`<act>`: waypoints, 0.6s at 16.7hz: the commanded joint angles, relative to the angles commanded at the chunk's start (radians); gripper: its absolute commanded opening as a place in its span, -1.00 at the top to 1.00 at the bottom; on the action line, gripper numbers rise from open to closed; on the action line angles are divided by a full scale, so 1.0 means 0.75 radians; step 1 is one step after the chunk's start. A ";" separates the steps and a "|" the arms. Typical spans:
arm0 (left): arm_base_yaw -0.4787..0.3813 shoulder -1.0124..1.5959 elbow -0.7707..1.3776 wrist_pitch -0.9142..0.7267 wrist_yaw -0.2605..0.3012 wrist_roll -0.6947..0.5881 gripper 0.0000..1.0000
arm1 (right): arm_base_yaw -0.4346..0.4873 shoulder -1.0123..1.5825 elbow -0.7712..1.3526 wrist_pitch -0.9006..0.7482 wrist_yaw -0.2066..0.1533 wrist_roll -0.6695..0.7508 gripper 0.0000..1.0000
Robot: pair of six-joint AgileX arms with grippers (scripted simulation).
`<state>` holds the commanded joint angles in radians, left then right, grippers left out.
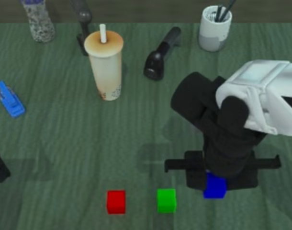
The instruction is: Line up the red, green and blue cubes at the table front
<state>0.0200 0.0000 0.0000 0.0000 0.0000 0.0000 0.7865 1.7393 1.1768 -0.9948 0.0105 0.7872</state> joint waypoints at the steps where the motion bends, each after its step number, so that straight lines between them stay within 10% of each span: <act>1: 0.000 0.000 0.000 0.000 0.000 0.000 -1.00 | 0.000 0.012 -0.020 0.031 0.000 0.000 1.00; 10: 0.000 0.000 0.000 0.000 0.000 0.000 -1.00 | 0.008 0.145 -0.198 0.346 0.002 0.007 1.00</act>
<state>0.0200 0.0000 0.0000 0.0000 0.0000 0.0000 0.7926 1.8484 1.0284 -0.7352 0.0118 0.7924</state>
